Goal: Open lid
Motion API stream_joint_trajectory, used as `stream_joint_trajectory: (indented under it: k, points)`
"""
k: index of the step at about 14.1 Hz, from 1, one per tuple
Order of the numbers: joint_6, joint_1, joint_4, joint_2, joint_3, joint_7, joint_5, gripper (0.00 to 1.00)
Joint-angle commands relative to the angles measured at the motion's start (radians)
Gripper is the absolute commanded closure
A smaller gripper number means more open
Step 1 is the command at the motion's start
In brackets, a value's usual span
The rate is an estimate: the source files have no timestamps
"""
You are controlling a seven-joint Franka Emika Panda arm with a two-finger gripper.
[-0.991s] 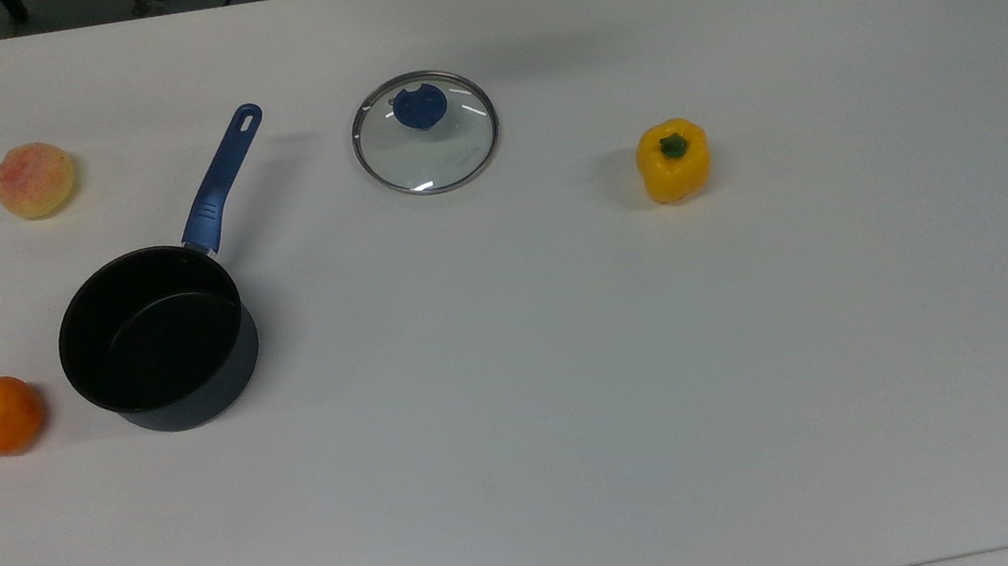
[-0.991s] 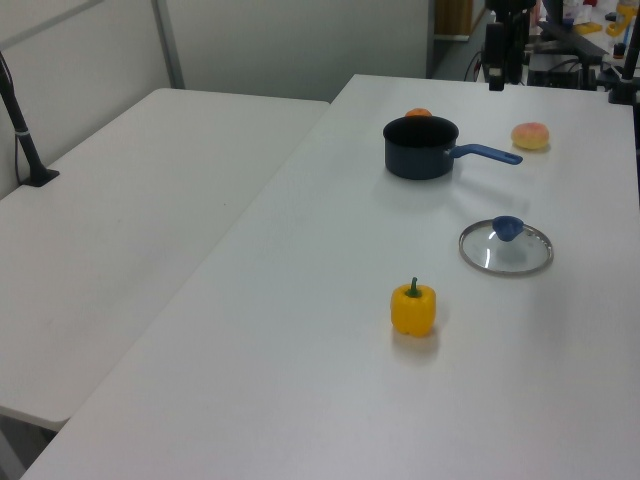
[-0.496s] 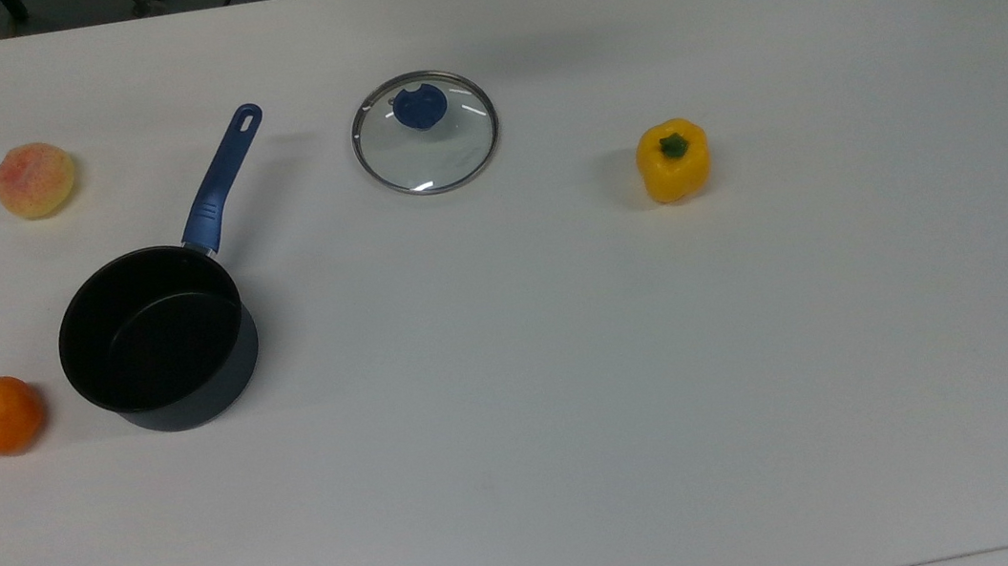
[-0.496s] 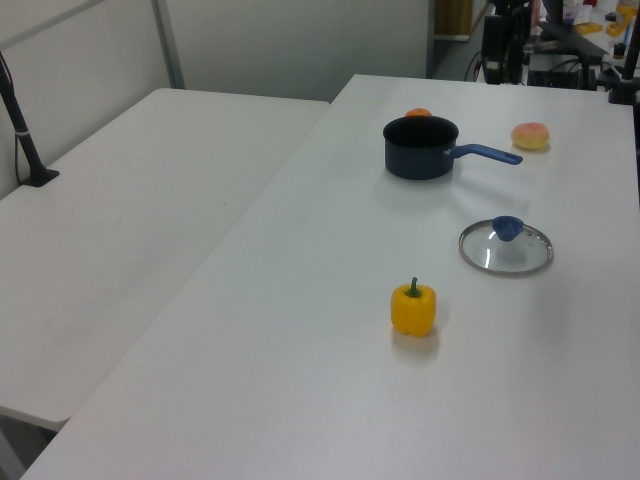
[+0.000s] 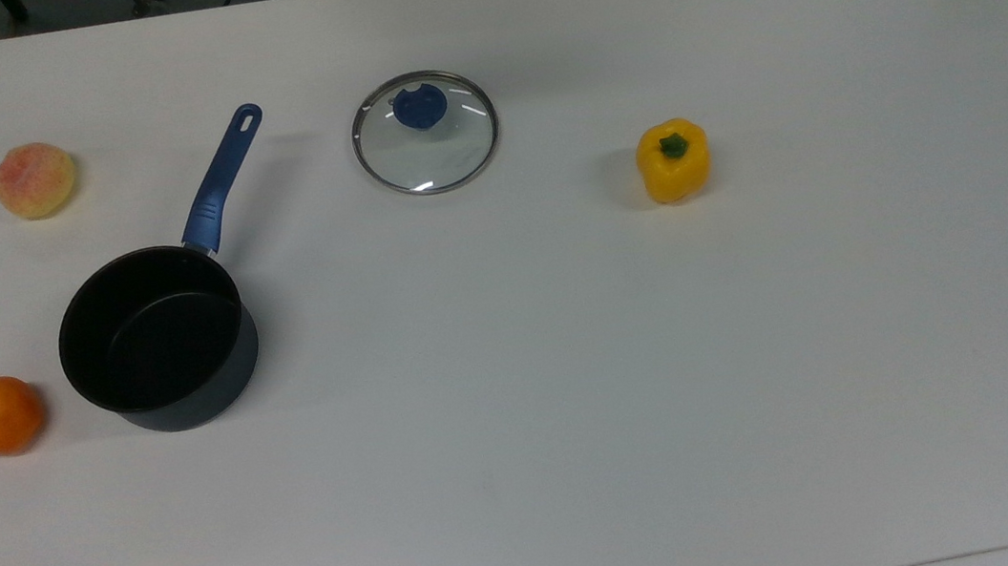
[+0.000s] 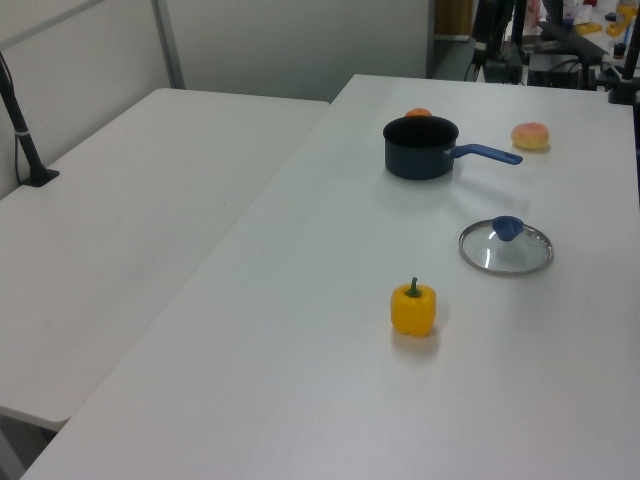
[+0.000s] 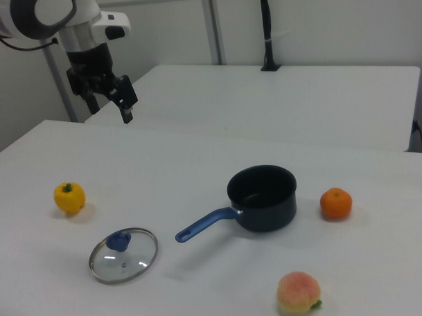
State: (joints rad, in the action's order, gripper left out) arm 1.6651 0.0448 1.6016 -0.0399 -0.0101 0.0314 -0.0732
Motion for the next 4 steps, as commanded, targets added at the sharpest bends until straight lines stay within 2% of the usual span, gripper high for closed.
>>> stream_joint_trajectory:
  k: [1,4]
  points:
    - [0.024,0.027,0.02,-0.008,-0.019,-0.019,0.02,0.0]
    - [0.024,0.029,0.021,-0.008,-0.016,-0.01,0.018,0.0]
